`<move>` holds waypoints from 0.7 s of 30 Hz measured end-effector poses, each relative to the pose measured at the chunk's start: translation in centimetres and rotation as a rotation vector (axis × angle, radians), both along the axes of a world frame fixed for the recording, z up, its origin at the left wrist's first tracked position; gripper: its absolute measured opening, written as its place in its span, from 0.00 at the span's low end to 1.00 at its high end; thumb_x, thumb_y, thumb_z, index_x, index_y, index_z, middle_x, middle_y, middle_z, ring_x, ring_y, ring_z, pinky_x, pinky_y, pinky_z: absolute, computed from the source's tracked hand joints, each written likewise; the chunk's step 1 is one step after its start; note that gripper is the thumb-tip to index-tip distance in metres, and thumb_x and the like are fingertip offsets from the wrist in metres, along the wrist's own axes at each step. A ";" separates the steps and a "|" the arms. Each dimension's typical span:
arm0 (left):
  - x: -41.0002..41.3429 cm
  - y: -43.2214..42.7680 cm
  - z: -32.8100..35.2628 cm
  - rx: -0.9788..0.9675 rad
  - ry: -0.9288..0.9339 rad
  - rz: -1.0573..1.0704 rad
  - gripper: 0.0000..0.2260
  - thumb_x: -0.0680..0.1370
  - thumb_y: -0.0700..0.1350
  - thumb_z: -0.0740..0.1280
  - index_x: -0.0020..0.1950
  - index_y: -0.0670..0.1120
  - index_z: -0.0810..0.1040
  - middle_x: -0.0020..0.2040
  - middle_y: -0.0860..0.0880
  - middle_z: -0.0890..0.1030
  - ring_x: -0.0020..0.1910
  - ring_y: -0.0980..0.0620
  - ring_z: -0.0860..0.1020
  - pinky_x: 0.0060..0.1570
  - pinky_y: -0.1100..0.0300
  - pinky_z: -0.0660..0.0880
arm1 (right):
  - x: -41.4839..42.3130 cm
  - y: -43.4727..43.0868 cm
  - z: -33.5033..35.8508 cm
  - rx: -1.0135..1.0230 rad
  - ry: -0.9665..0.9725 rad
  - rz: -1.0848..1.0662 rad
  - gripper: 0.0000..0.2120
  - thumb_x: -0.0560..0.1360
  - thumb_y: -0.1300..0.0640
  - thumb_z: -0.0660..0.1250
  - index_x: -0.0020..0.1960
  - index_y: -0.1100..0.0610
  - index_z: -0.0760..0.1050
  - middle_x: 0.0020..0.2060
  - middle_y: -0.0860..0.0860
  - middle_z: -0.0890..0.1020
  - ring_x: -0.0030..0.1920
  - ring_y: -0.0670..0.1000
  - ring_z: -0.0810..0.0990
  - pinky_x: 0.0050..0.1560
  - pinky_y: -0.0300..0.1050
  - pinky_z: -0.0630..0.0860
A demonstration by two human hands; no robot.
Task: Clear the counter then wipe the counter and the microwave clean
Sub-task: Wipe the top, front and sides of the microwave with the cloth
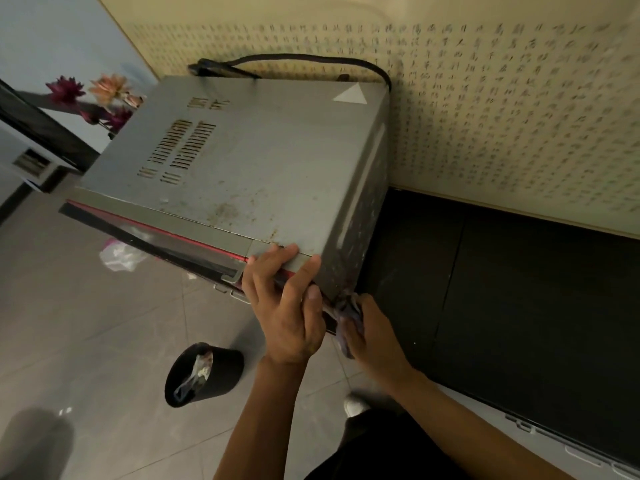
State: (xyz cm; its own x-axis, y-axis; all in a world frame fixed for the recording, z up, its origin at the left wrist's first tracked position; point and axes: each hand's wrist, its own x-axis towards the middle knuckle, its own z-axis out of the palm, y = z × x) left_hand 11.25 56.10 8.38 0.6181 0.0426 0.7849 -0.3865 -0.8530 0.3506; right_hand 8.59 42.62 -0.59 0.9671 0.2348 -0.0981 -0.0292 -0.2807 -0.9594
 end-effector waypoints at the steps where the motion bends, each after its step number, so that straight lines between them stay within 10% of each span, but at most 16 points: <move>1: -0.1 0.1 0.0 0.005 0.003 -0.005 0.14 0.84 0.51 0.55 0.60 0.47 0.77 0.62 0.42 0.75 0.64 0.41 0.73 0.59 0.32 0.68 | -0.1 -0.3 -0.9 -0.080 0.036 0.001 0.04 0.82 0.51 0.63 0.57 0.48 0.71 0.45 0.45 0.79 0.46 0.42 0.80 0.48 0.39 0.75; 11: 0.3 0.2 -0.2 0.007 -0.036 -0.009 0.13 0.85 0.50 0.55 0.60 0.48 0.77 0.61 0.42 0.75 0.62 0.42 0.74 0.57 0.32 0.68 | 1.6 1.2 6.3 0.319 -0.343 -0.012 0.12 0.82 0.45 0.58 0.64 0.44 0.65 0.55 0.48 0.78 0.53 0.48 0.82 0.51 0.44 0.81; 21: 0.9 -0.2 -0.7 -0.028 -0.082 0.003 0.12 0.84 0.50 0.55 0.58 0.48 0.77 0.59 0.43 0.75 0.63 0.46 0.71 0.54 0.30 0.67 | 1.0 -0.1 1.3 0.099 0.000 -0.067 0.04 0.82 0.52 0.62 0.52 0.42 0.70 0.43 0.42 0.80 0.45 0.41 0.81 0.44 0.36 0.75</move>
State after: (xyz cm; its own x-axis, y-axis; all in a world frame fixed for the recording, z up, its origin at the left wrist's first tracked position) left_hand 12.16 55.86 7.71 0.5518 0.0671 0.8313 -0.4123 -0.8445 0.3418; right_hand 9.61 42.54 0.67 0.9809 0.1780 -0.0779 -0.0451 -0.1816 -0.9823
